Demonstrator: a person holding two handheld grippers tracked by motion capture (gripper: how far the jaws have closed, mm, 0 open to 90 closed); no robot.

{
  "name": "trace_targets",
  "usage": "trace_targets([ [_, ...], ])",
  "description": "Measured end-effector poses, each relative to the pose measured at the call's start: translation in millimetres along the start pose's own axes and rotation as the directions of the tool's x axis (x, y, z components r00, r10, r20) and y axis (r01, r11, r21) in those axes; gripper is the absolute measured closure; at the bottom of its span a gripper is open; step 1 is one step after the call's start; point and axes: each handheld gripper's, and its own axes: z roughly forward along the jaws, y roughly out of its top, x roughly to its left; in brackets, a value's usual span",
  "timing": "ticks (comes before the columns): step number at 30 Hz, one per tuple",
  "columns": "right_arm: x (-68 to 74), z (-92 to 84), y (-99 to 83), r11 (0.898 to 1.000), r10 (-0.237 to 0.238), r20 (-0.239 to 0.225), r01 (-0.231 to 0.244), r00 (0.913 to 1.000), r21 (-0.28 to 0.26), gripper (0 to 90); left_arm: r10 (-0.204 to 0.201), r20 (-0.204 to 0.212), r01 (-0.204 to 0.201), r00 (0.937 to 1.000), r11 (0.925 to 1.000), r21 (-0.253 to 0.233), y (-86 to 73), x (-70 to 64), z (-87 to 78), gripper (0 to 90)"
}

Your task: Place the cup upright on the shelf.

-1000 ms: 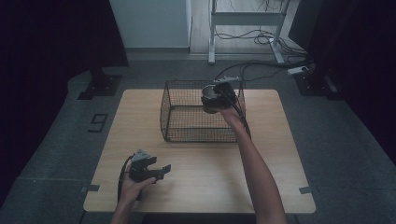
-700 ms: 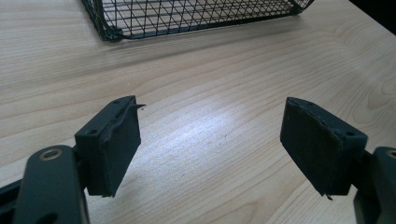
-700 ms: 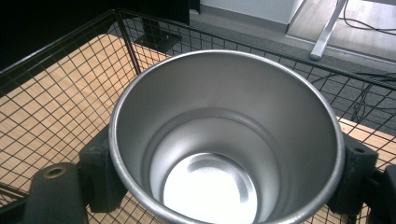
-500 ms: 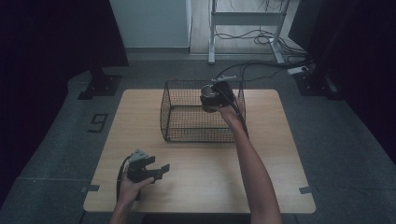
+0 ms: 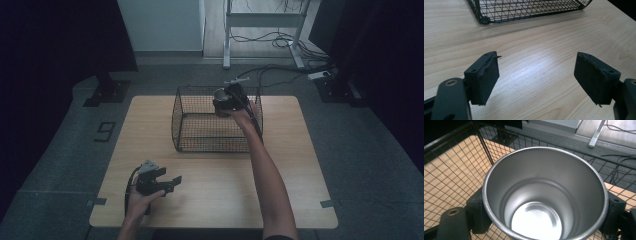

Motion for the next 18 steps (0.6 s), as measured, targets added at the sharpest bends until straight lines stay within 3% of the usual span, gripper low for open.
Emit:
trace_targets([
  [10, -3.2, 15.8, -7.2, 0.999, 0.022, 0.001, -0.022, 0.9998, 0.024, 18.6, -0.008, 0.002, 0.008, 1.0000, 0.9999, -0.011, -0.3, 0.3, -3.0, 20.4],
  [13, -3.5, 16.3, -5.9, 1.000, -0.003, 0.015, 0.003, 0.9999, 0.027, 18.5, -0.002, 0.003, 0.002, 1.0000, 0.9999, -0.013, -0.1, -1.0, -3.0, 20.4],
  [18, -3.9, 20.5, -8.1, 1.000, -0.007, -0.005, 0.007, 1.0000, 0.022, 18.5, -0.004, -0.003, 0.004, 1.0000, 0.9999, -0.014, -0.5, 0.7, -4.5, 20.4],
])
